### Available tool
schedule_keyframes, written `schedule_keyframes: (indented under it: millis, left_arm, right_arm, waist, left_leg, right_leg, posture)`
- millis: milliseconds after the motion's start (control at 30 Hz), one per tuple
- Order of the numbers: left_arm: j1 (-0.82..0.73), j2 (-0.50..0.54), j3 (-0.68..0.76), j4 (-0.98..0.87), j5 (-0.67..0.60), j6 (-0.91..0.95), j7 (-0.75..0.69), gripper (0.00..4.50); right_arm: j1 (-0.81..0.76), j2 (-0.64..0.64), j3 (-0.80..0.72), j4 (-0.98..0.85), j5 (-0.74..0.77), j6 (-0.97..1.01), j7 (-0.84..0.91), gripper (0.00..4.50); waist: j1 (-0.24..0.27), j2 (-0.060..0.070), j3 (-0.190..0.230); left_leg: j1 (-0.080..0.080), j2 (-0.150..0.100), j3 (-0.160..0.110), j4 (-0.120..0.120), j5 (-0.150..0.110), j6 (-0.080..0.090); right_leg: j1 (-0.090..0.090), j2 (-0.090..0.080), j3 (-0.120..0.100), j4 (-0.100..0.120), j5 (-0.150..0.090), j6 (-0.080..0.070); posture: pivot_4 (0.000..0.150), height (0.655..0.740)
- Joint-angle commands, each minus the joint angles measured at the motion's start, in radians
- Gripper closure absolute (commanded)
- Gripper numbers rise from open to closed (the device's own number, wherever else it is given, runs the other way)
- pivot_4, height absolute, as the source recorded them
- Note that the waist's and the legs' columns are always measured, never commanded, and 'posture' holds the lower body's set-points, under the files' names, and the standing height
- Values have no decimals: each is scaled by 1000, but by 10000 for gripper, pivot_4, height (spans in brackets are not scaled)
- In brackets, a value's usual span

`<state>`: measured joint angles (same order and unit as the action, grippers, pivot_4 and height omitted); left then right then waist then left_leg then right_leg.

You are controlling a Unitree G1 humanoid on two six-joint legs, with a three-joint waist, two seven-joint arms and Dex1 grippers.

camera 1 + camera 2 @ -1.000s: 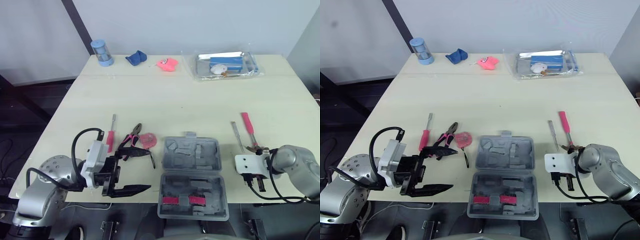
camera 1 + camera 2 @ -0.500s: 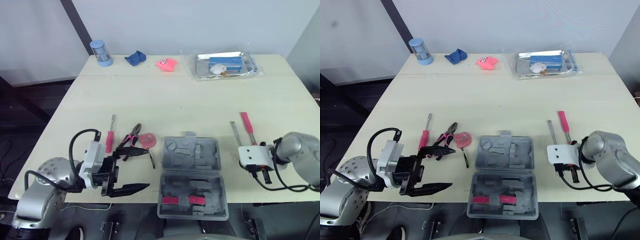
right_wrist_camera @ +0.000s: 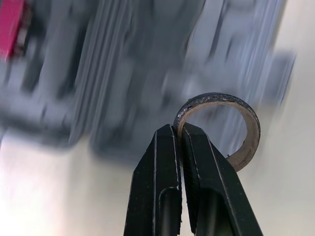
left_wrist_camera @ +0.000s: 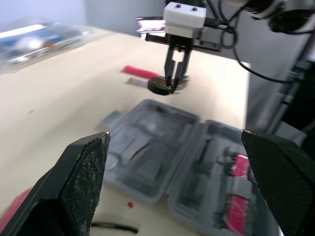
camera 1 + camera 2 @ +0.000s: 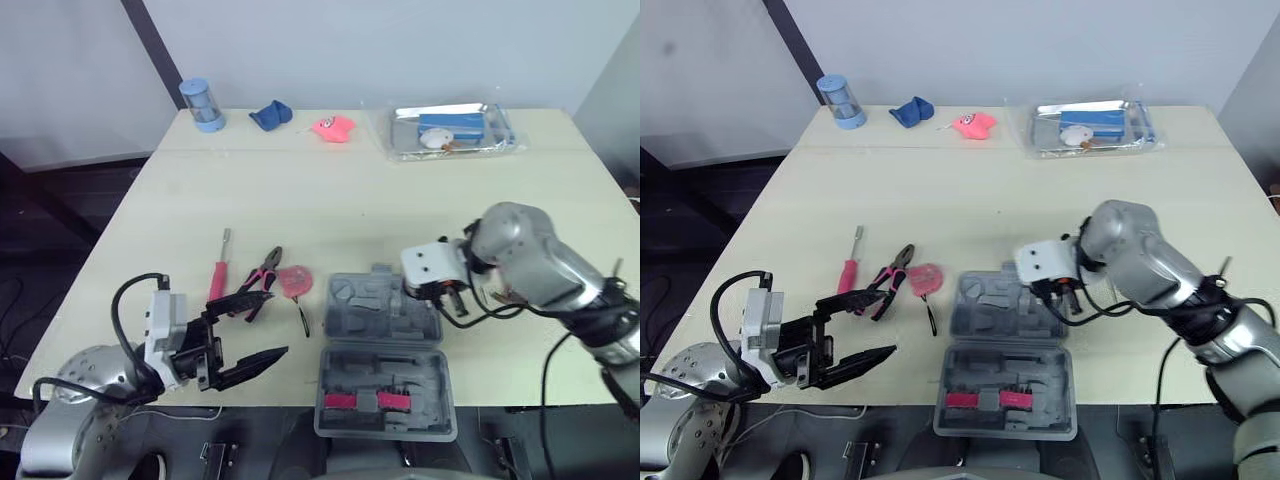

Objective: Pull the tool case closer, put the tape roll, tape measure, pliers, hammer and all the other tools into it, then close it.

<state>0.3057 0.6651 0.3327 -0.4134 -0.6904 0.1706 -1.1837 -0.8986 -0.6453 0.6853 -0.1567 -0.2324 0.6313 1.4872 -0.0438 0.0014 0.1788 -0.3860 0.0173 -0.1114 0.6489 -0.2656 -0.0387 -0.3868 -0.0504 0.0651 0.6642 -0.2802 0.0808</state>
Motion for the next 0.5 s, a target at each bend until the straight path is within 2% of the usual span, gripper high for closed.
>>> schedule_keyframes:
  millis: [33, 300, 500]
  left_arm:
    - [41, -31, 53, -55, -9, -26, 56, 0]
    - [131, -89, 101, -109, -11, -40, 139, 0]
    - [156, -96, 104, -121, 21, -56, 175, 0]
  right_arm:
    - [-67, 86, 40, 74, -23, -9, -22, 44741]
    - [-161, 285, 129, 308, -70, -107, -73, 44741]
    - [-181, 376, 144, 455, -99, -191, -130, 44741]
  waist:
    - [0, 0, 0]
    - [1, -1, -1]
    - [-1, -1, 0]
  left_leg:
    - [0, 0, 0, 0, 0, 0]
    - [0, 0, -1, 0, 0, 0]
    - [0, 0, -1, 0, 0, 0]
  right_leg:
    - [0, 0, 0, 0, 0, 0]
    - [0, 0, 0, 0, 0, 0]
    - [-1, 0, -1, 1, 0, 0]
  posture:
    - [1500, 7400]
    - [1500, 7400]
    - [1500, 7400]
